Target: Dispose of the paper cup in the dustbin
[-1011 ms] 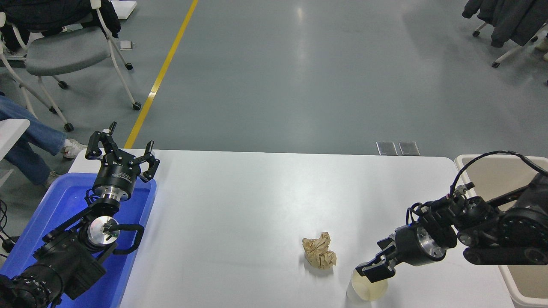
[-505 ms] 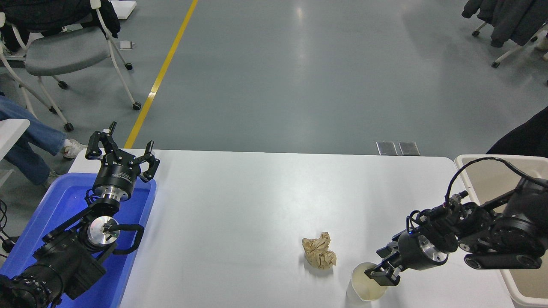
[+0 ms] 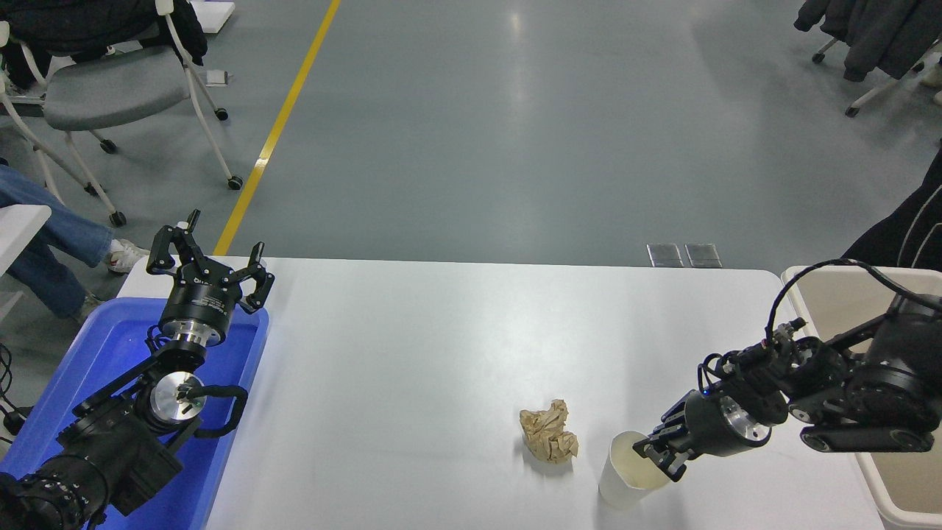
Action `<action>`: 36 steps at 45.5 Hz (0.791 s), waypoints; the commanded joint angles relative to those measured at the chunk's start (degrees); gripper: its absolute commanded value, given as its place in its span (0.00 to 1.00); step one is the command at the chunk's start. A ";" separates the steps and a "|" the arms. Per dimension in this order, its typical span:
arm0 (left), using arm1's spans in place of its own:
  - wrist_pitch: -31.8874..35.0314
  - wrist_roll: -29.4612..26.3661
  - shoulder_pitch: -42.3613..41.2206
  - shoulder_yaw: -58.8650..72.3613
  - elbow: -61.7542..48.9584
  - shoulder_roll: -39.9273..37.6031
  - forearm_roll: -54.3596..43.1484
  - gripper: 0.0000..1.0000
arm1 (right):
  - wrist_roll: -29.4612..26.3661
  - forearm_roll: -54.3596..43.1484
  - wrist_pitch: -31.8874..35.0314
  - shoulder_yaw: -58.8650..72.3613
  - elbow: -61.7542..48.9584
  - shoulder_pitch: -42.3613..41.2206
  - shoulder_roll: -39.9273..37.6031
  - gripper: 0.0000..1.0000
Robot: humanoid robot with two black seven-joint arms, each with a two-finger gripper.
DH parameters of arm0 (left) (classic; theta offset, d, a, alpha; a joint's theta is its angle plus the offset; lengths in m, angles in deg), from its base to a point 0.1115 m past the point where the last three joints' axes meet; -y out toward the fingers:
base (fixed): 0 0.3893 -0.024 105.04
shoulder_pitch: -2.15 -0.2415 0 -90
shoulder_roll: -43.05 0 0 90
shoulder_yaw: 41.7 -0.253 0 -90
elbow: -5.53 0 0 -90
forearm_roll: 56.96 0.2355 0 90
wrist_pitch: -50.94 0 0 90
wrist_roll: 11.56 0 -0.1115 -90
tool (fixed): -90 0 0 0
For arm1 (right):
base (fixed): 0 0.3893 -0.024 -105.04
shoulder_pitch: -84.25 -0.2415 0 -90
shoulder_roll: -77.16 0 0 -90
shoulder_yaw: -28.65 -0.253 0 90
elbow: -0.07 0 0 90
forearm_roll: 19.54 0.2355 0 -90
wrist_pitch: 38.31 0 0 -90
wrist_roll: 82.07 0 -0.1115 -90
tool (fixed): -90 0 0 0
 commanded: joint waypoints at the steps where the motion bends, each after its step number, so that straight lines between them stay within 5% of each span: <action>1: 0.00 0.00 0.00 0.00 0.00 0.00 0.00 1.00 | 1.26 0.40 -0.06 0.28 -0.03 -1.48 -0.09 0.00; 12: 0.00 0.00 0.00 0.00 0.00 0.00 0.00 1.00 | 6.01 4.27 1.25 0.98 1.45 -9.38 -2.20 0.00; 36: 0.00 0.00 0.00 0.00 0.00 0.00 0.00 1.00 | 11.81 5.59 21.47 -4.11 3.04 -31.01 -11.16 0.00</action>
